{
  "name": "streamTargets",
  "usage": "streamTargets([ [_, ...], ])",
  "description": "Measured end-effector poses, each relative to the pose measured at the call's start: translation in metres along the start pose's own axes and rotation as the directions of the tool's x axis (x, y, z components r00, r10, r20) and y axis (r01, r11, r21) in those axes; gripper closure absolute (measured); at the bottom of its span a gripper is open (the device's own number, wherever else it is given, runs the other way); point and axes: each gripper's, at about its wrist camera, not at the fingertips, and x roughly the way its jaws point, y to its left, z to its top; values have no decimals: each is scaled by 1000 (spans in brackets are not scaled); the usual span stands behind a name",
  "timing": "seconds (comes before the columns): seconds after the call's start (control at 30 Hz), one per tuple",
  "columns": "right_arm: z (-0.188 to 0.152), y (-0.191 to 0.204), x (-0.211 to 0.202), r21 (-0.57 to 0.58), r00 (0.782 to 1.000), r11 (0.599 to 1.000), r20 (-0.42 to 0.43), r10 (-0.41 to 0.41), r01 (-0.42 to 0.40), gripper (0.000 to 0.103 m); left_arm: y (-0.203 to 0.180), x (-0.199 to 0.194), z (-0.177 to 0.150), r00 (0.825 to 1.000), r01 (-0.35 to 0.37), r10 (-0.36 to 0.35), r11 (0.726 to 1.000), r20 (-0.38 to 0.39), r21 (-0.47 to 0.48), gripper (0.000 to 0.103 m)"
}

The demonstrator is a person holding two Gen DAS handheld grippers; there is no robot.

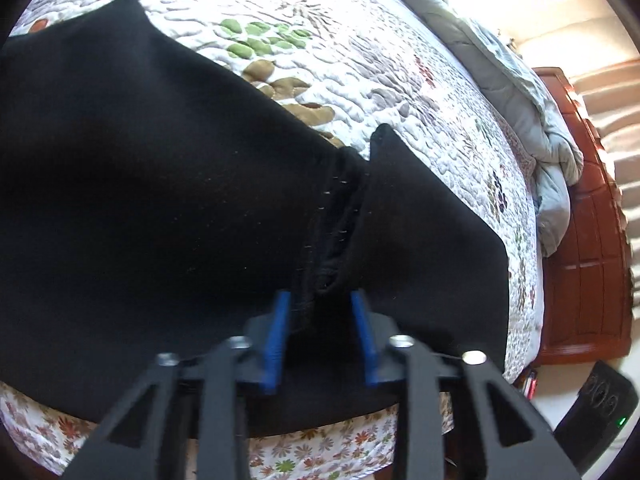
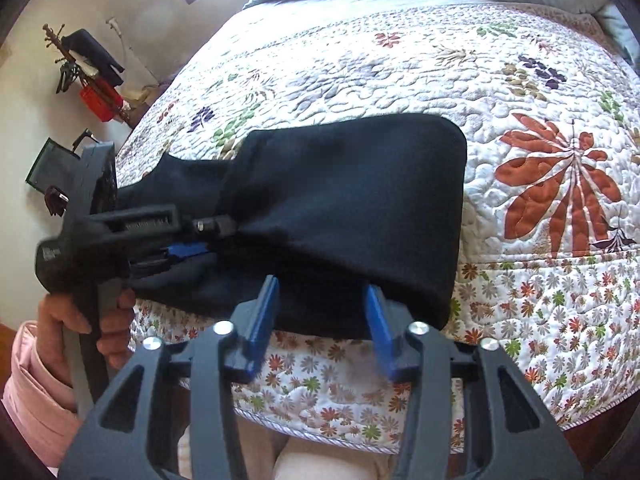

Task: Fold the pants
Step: 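Lower the folded leg end onto the pants and open the right gripper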

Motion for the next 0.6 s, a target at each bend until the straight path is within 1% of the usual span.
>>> streamTargets([
  [0.03,0,1,-2,2,1000,1000,5,8,-8,57,0,-3,-2,1000,3,-3,1000,14,5,85],
  [0.1,1,1,-8,12,999,999,15,35,-35,55,3,-15,-7,998,33,-33,999,55,4,89],
  [0.13,2,0,-10,22,999,999,15,48,-48,55,4,-25,-10,996,33,-33,999,82,8,93],
  [0.2,4,-1,-14,43,997,996,21,72,-73,53,9,-44,-15,991,11,-15,1000,134,29,94],
  [0.27,5,1,-18,43,997,996,30,77,-78,53,19,-63,-21,987,3,-11,999,163,47,94],
  [0.33,7,6,-20,28,995,995,30,100,-101,52,30,-73,-23,985,-23,14,999,172,48,94],
  [0.4,9,11,-21,23,993,993,41,111,-112,48,43,-76,-25,985,-51,42,998,168,46,94],
  [0.5,10,18,-20,16,994,994,26,107,-108,45,51,-69,-29,991,-37,32,999,130,32,94],
  [0.6,6,22,-18,2,996,996,9,92,-92,45,54,-69,-31,993,-28,22,999,119,41,90],
])
